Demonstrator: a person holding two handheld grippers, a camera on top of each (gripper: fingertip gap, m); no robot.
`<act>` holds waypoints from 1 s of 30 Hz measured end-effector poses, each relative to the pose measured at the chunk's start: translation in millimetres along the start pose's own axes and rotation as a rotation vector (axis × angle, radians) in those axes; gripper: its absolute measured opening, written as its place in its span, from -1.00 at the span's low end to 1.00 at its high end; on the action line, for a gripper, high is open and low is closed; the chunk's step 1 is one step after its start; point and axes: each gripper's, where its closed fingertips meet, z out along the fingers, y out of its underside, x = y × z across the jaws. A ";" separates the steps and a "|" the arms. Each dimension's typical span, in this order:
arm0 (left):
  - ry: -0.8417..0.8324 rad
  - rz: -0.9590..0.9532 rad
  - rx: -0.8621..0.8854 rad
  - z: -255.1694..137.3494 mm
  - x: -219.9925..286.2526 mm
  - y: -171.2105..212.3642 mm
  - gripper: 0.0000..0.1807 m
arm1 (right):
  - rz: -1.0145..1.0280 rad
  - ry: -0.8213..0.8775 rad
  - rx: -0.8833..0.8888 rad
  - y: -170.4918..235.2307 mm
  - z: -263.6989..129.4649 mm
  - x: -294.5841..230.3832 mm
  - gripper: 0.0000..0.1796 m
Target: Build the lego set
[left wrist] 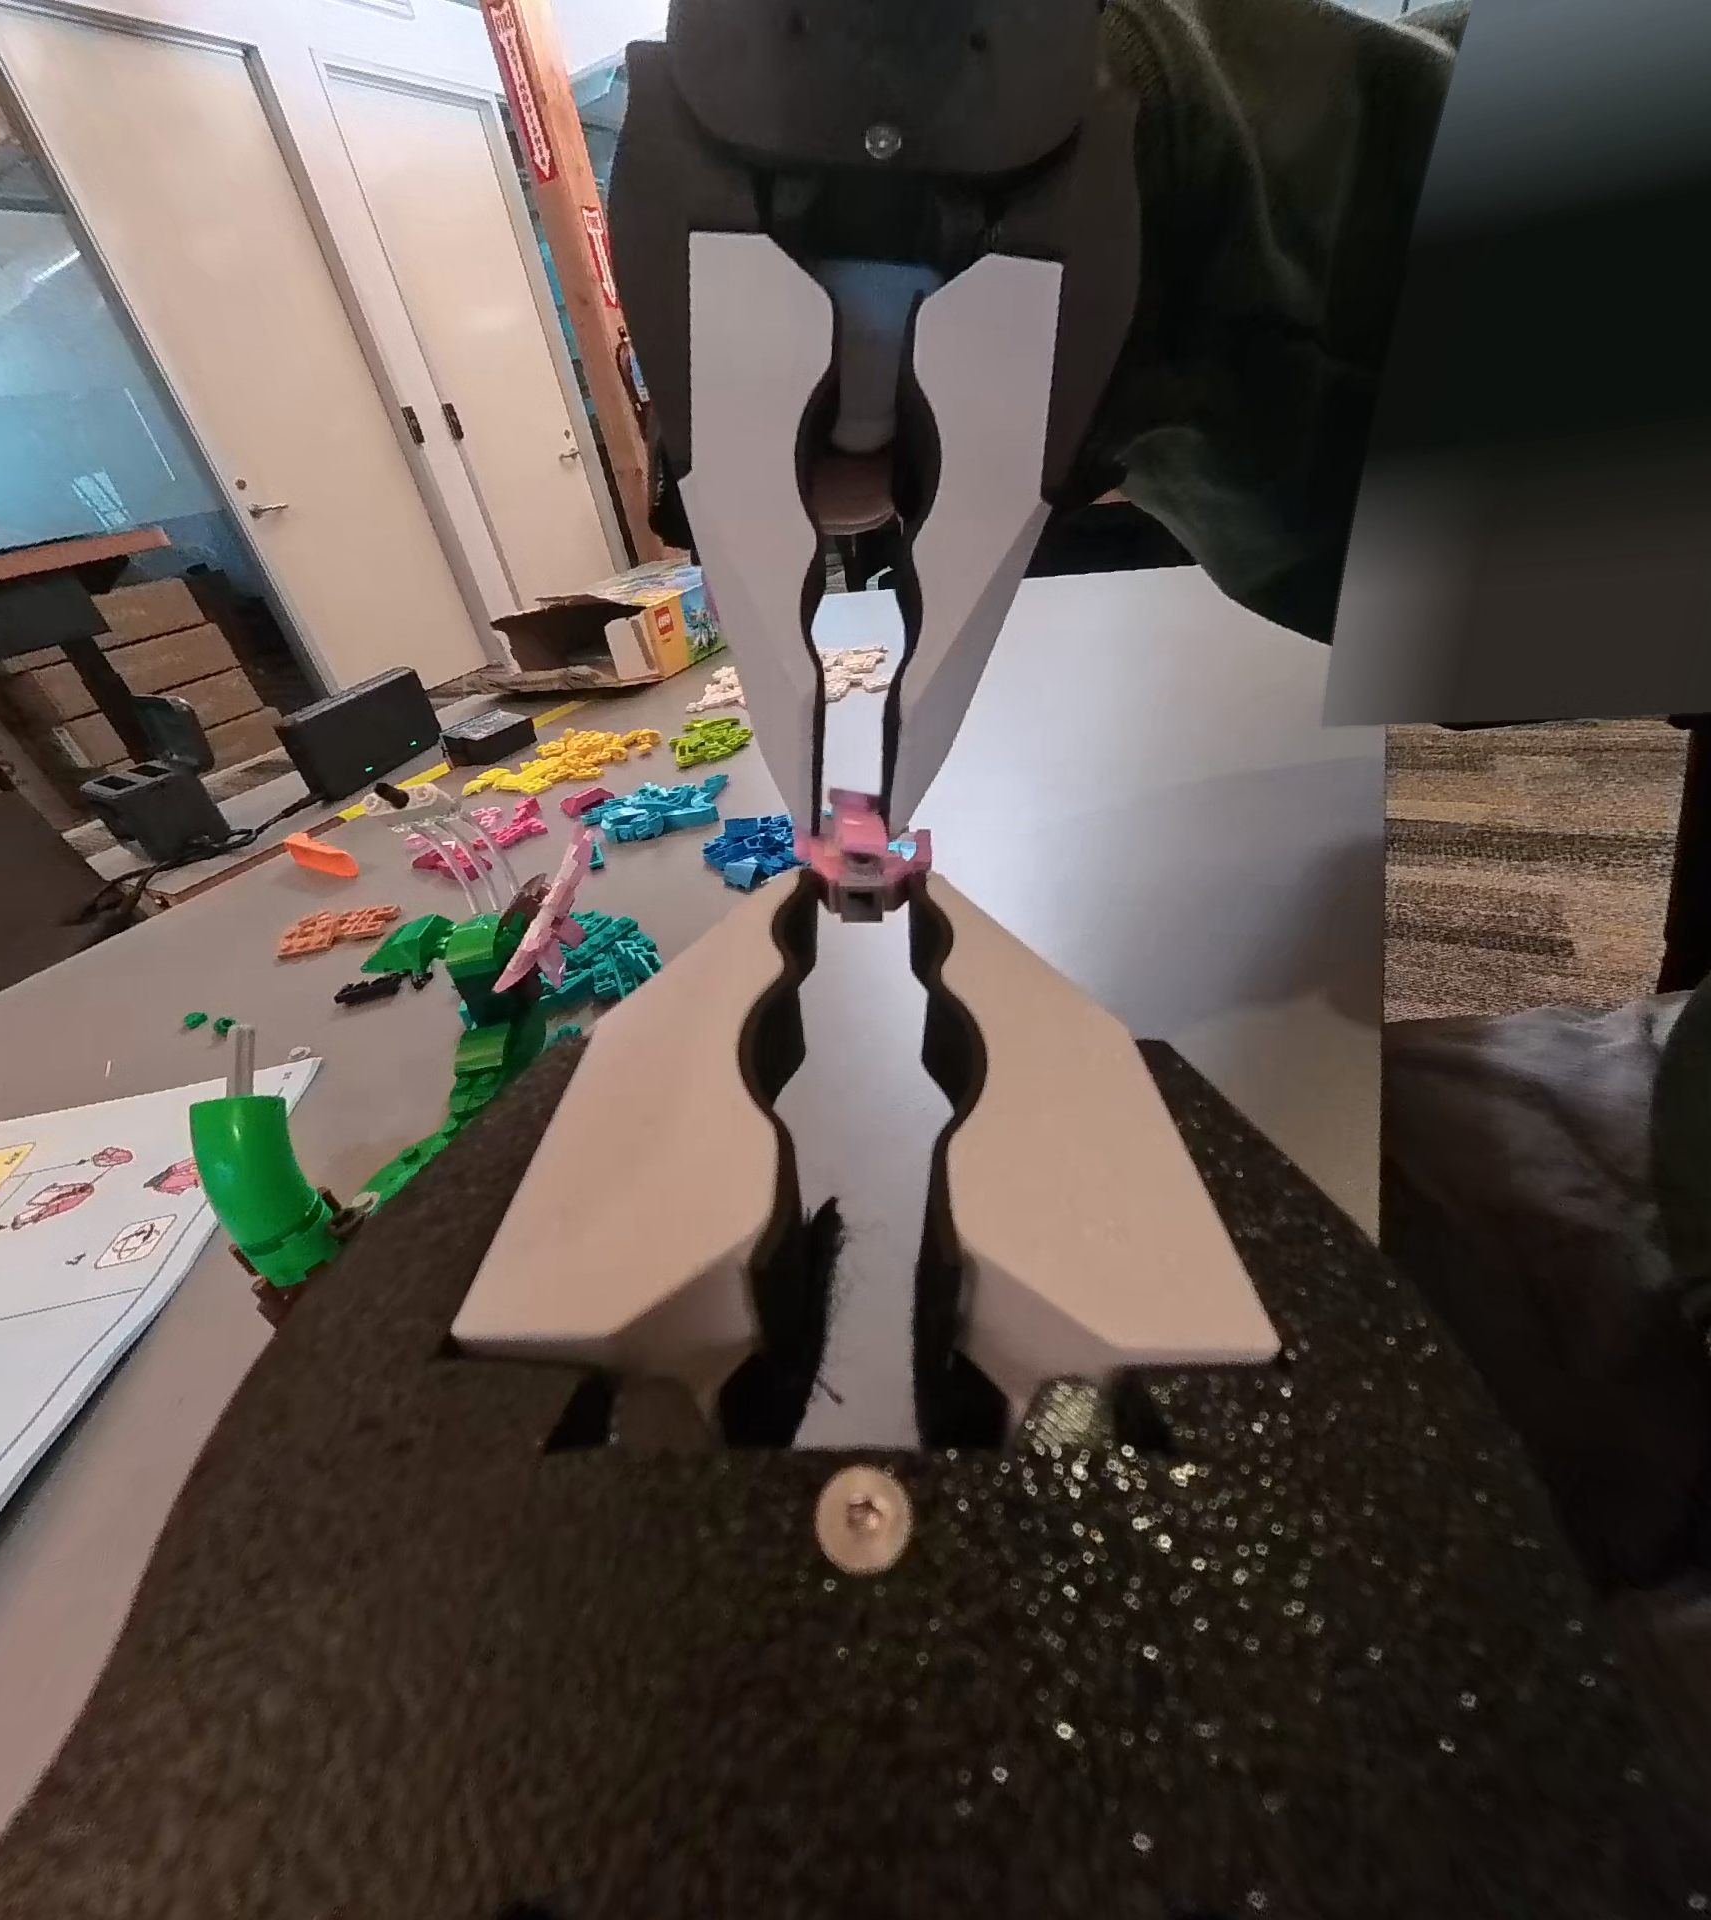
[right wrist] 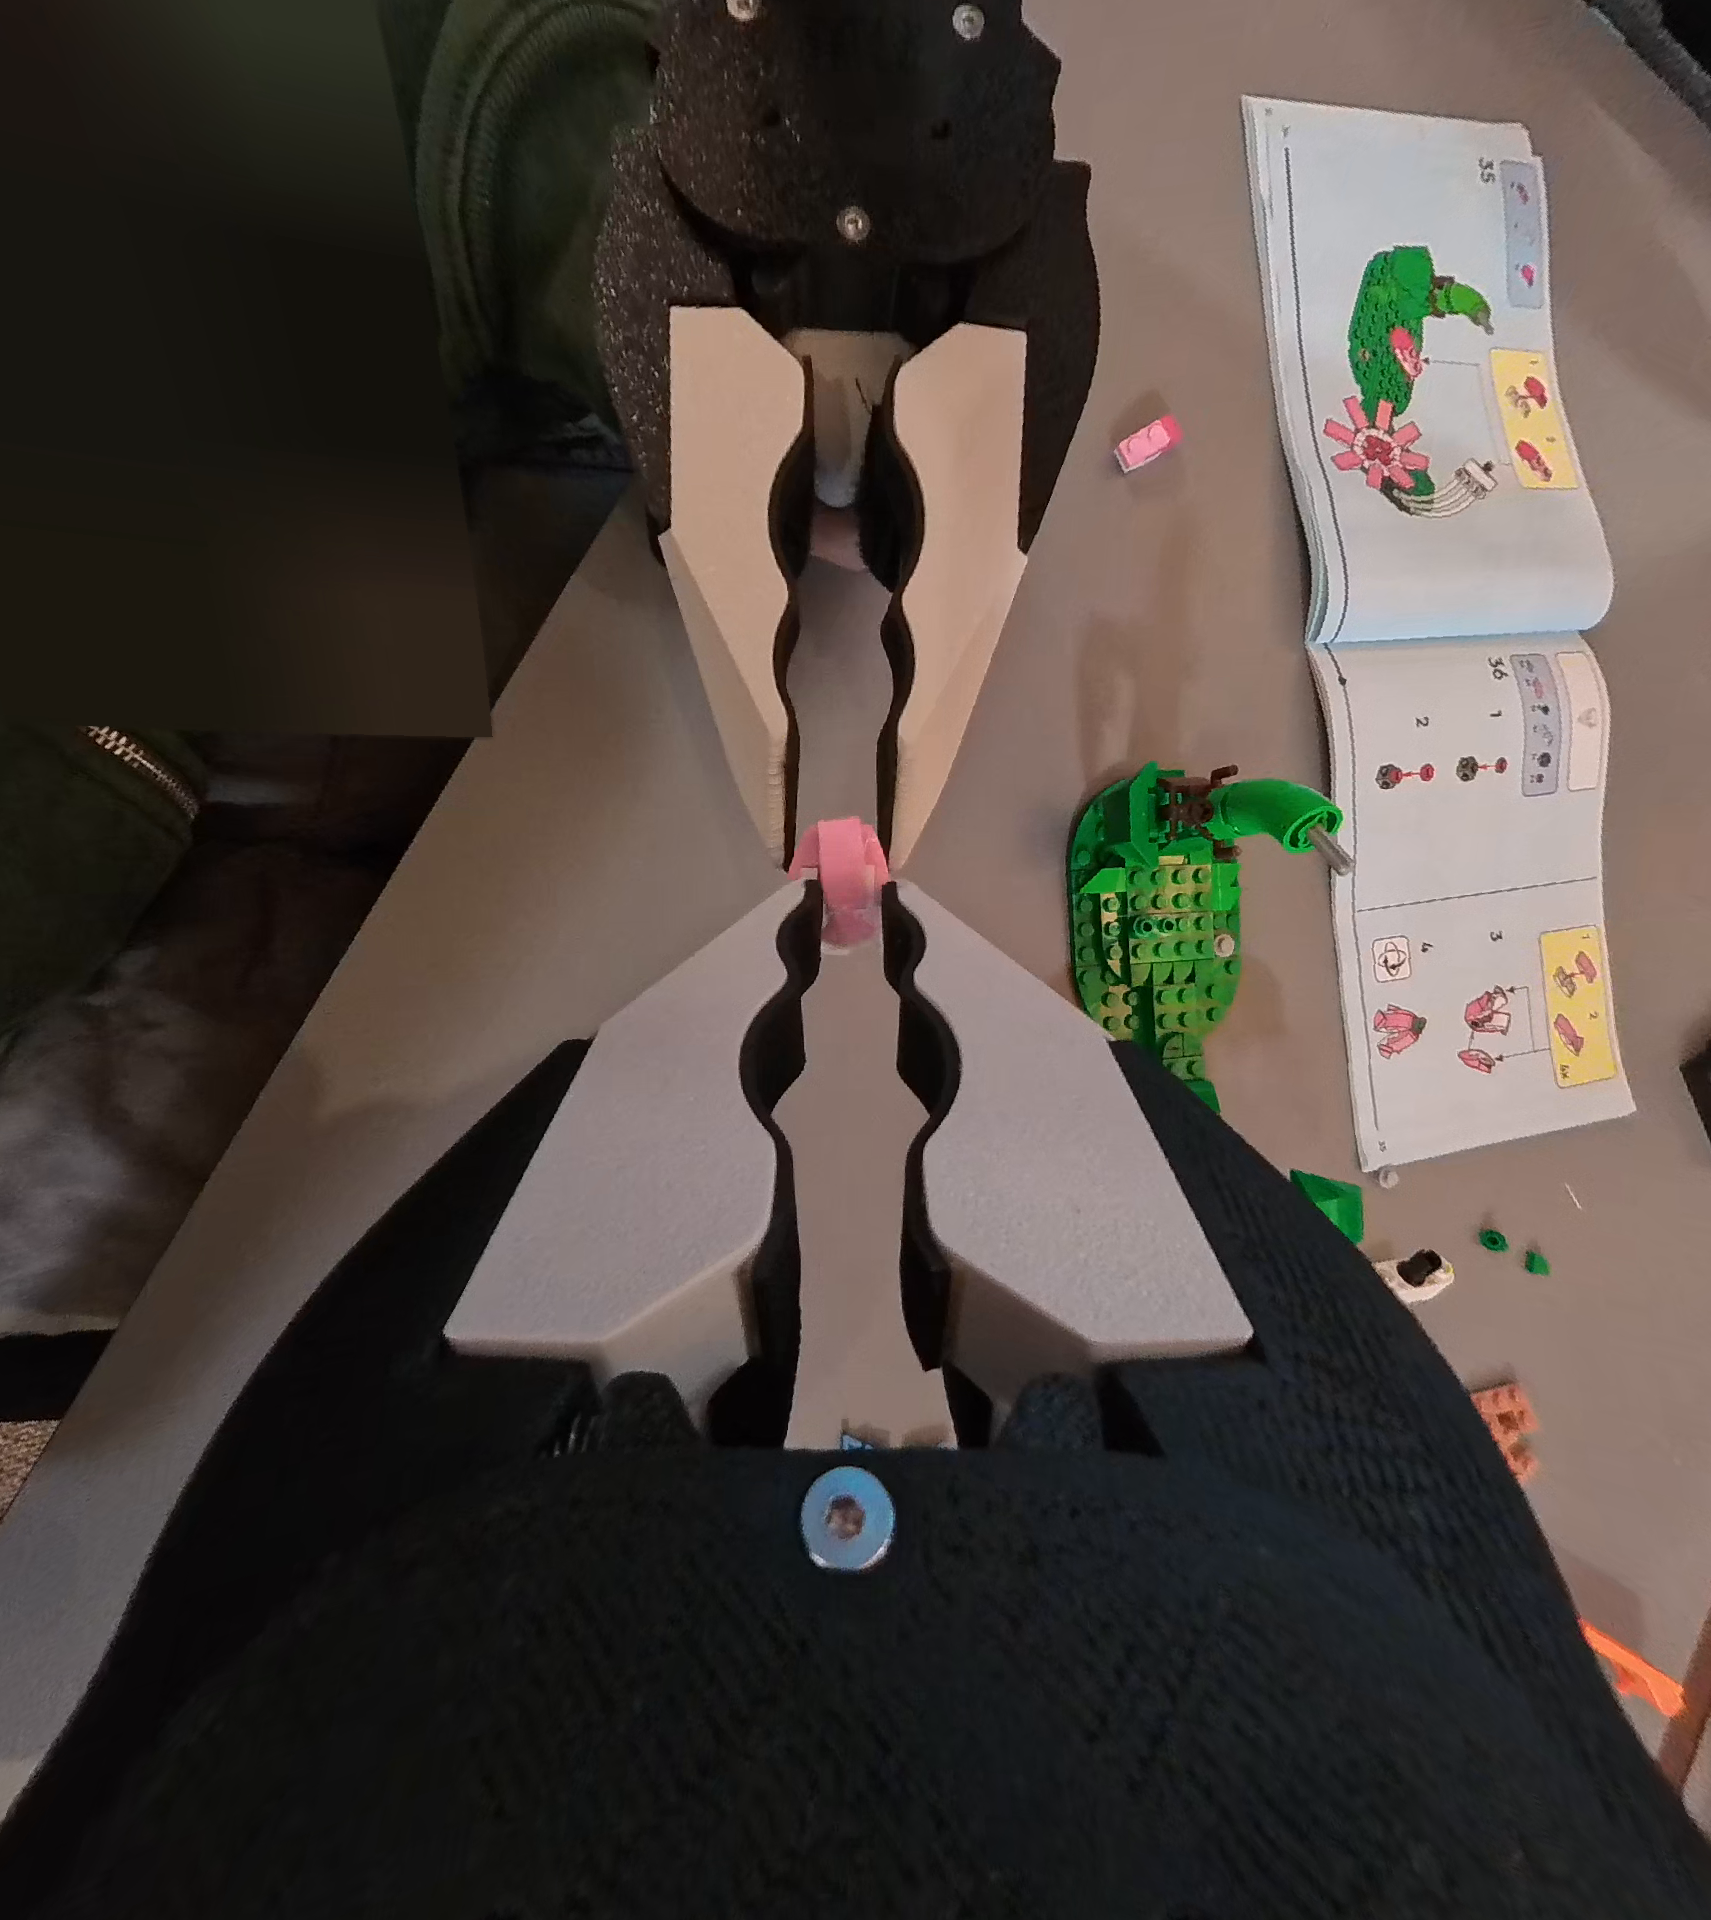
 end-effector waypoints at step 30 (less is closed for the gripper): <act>-0.096 -0.009 0.017 -2.4 -14.0 -2.0 -0.83 | 0.473 0.112 0.103 97.4 34.6 -40.7 -0.78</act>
